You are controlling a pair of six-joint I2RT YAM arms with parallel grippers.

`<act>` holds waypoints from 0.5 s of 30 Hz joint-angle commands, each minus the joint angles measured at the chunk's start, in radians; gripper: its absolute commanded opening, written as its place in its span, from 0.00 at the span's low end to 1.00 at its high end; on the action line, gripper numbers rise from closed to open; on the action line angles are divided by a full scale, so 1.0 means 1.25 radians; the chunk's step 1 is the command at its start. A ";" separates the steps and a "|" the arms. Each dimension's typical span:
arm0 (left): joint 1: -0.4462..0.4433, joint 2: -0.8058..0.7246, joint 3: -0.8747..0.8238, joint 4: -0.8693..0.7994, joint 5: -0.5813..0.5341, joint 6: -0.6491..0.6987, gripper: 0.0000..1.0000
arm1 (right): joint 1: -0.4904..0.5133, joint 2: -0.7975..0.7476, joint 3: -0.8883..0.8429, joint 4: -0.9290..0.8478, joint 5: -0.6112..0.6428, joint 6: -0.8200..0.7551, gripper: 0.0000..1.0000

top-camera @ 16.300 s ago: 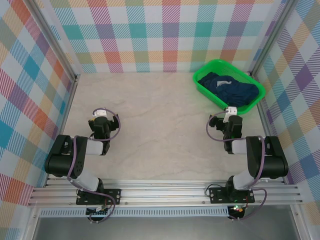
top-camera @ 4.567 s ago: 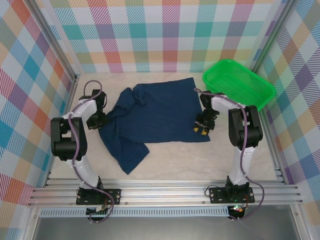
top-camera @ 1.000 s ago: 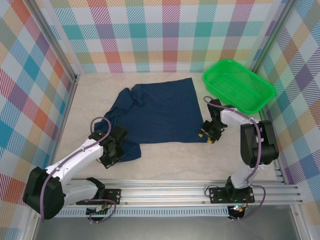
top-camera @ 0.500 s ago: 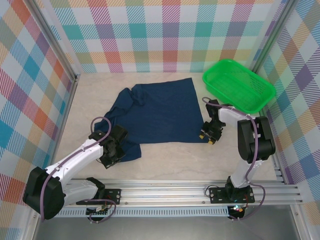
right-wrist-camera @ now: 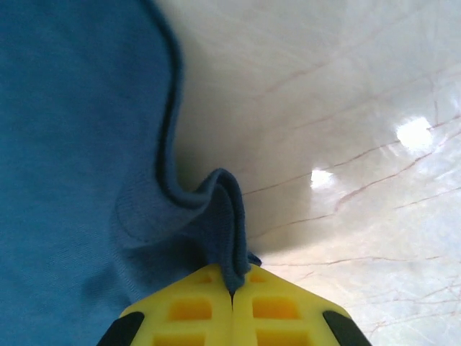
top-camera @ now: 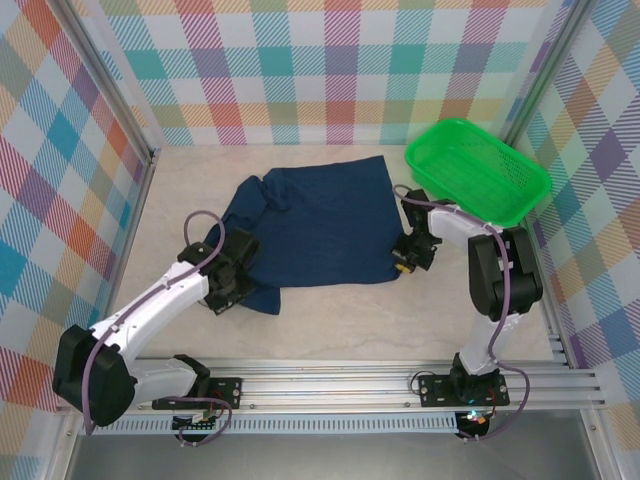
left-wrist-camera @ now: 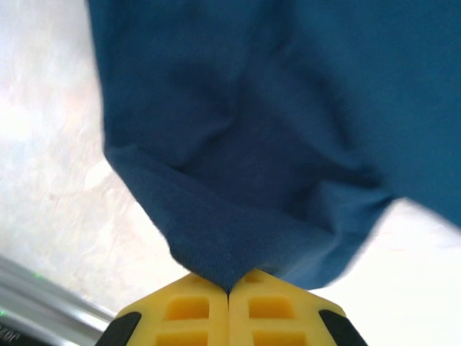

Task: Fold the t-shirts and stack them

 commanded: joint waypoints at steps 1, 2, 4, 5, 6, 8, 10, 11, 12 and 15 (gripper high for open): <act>0.024 -0.003 0.125 -0.039 -0.101 0.059 0.00 | 0.016 -0.113 0.084 0.016 0.002 -0.054 0.00; 0.032 -0.004 0.171 -0.046 -0.124 0.071 0.00 | 0.018 -0.129 0.100 0.018 -0.004 -0.065 0.00; 0.052 -0.005 0.273 -0.049 -0.173 0.111 0.00 | 0.019 -0.176 0.149 0.030 -0.018 -0.086 0.00; 0.060 -0.006 0.318 -0.046 -0.191 0.130 0.00 | 0.019 -0.193 0.173 0.036 -0.026 -0.095 0.00; 0.068 -0.006 0.371 -0.039 -0.211 0.157 0.00 | 0.019 -0.212 0.203 0.048 -0.038 -0.109 0.00; 0.081 -0.007 0.473 -0.029 -0.258 0.202 0.00 | 0.020 -0.247 0.258 0.061 -0.047 -0.125 0.00; 0.086 -0.016 0.550 -0.003 -0.289 0.247 0.00 | 0.020 -0.282 0.307 0.077 -0.057 -0.140 0.00; 0.087 -0.024 0.588 0.010 -0.307 0.271 0.00 | 0.020 -0.302 0.328 0.086 -0.064 -0.148 0.00; 0.087 -0.031 0.616 0.028 -0.315 0.288 0.00 | 0.019 -0.319 0.344 0.094 -0.073 -0.155 0.00; 0.087 -0.069 0.693 0.091 -0.326 0.357 0.00 | 0.022 -0.386 0.378 0.131 -0.111 -0.169 0.00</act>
